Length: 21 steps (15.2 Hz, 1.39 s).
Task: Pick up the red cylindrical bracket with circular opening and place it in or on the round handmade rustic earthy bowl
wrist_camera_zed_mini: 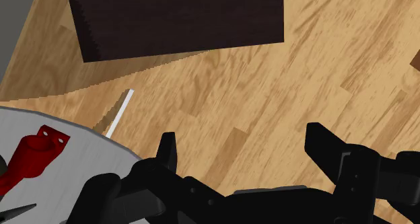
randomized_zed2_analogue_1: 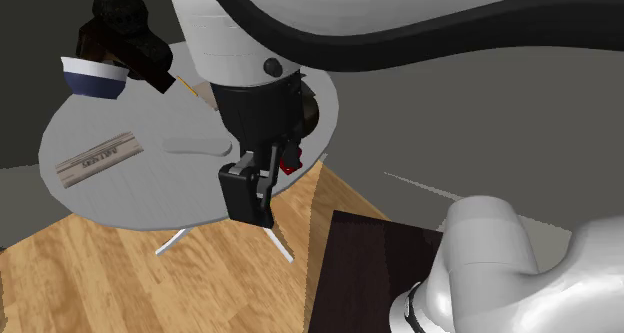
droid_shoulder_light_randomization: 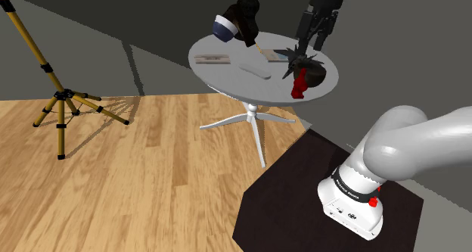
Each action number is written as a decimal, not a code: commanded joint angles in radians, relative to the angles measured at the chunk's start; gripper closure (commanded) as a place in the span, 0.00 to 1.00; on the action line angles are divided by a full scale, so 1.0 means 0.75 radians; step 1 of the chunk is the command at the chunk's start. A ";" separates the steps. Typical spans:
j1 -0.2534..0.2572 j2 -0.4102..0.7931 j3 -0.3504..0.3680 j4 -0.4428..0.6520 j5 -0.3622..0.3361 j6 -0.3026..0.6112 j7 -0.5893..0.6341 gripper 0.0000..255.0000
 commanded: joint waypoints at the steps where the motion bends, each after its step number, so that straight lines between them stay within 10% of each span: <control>1: 0.000 0.000 0.000 0.000 0.000 0.000 0.000 0.00; 21: -0.193 0.330 -0.466 -0.304 -0.177 0.783 -0.355 0.00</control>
